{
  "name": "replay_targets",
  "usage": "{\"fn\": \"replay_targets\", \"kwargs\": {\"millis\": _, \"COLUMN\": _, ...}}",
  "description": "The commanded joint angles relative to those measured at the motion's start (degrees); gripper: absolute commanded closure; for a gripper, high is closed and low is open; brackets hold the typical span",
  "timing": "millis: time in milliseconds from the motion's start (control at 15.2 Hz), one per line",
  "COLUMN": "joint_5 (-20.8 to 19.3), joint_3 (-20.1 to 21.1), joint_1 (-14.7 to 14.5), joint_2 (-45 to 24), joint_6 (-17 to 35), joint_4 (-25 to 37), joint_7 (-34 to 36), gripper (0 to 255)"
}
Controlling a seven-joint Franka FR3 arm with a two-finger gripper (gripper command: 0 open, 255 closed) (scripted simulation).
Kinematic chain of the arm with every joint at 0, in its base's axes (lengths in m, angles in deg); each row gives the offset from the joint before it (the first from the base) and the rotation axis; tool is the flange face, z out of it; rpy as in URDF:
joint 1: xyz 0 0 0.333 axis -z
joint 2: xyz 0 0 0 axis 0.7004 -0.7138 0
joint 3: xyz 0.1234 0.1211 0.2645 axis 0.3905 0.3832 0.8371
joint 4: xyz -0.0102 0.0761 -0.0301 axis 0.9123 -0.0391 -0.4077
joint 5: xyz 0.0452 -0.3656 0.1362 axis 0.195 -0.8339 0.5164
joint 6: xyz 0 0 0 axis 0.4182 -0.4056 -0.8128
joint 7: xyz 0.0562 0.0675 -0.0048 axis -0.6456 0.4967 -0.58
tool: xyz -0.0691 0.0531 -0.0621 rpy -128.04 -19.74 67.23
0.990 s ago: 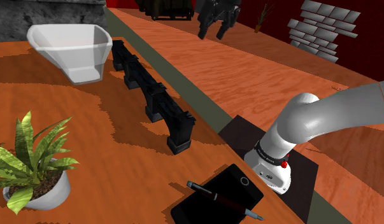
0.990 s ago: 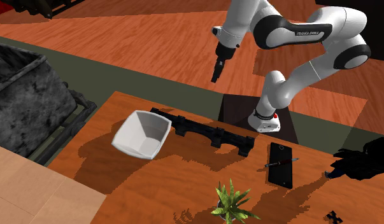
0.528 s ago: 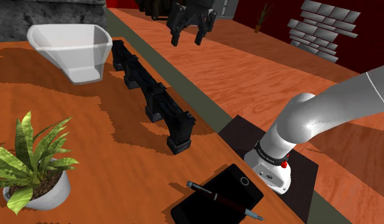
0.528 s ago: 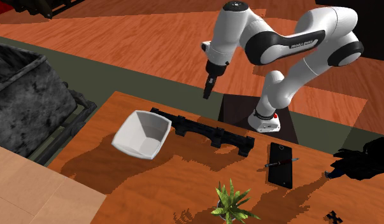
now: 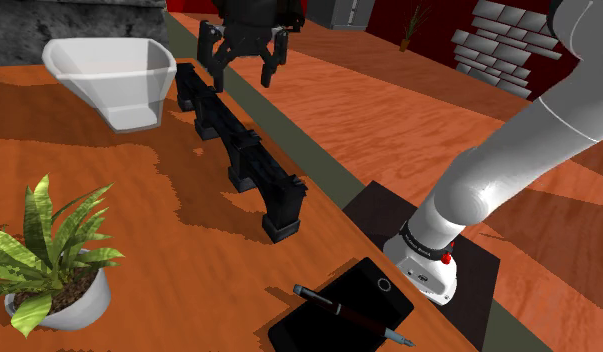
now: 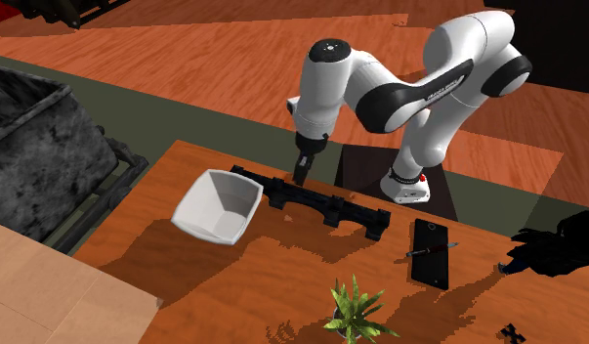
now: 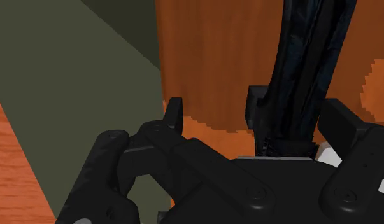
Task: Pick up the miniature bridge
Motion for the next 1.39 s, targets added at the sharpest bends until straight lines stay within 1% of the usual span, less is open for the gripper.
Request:
{"fn": "replay_targets", "kwargs": {"millis": 0, "joint_5": -2.6, "joint_3": 3.1, "joint_1": -0.1, "joint_2": -5.5, "joint_6": -0.5, "joint_4": 4.4, "joint_7": 4.5, "gripper": 0}}
{"fn": "replay_targets", "kwargs": {"millis": 132, "joint_5": -5.1, "joint_3": 5.0, "joint_1": -0.7, "joint_2": -10.0, "joint_6": -1.0, "joint_4": 7.8, "joint_7": 8.0, "gripper": 0}}
{"fn": "replay_targets", "kwargs": {"millis": 594, "joint_5": -4.8, "joint_3": 4.9, "joint_1": -0.9, "joint_2": -9.4, "joint_6": 4.4, "joint_4": 1.9, "joint_7": 7.9, "gripper": 0}}
{"fn": "replay_targets", "kwargs": {"millis": 726, "joint_5": -4.8, "joint_3": 4.9, "joint_1": -0.9, "joint_2": -9.4, "joint_6": 4.9, "joint_4": 1.5, "joint_7": 7.9, "gripper": 0}}
{"fn": "replay_targets", "kwargs": {"millis": 792, "joint_5": -4.9, "joint_3": 4.9, "joint_1": -0.9, "joint_2": -9.6, "joint_6": 4.9, "joint_4": 1.7, "joint_7": 7.9, "gripper": 255}}
{"fn": "replay_targets", "kwargs": {"millis": 1320, "joint_5": -5.0, "joint_3": 4.9, "joint_1": -0.9, "joint_2": -9.8, "joint_6": 4.9, "joint_4": 1.8, "joint_7": 8.0, "gripper": 255}}
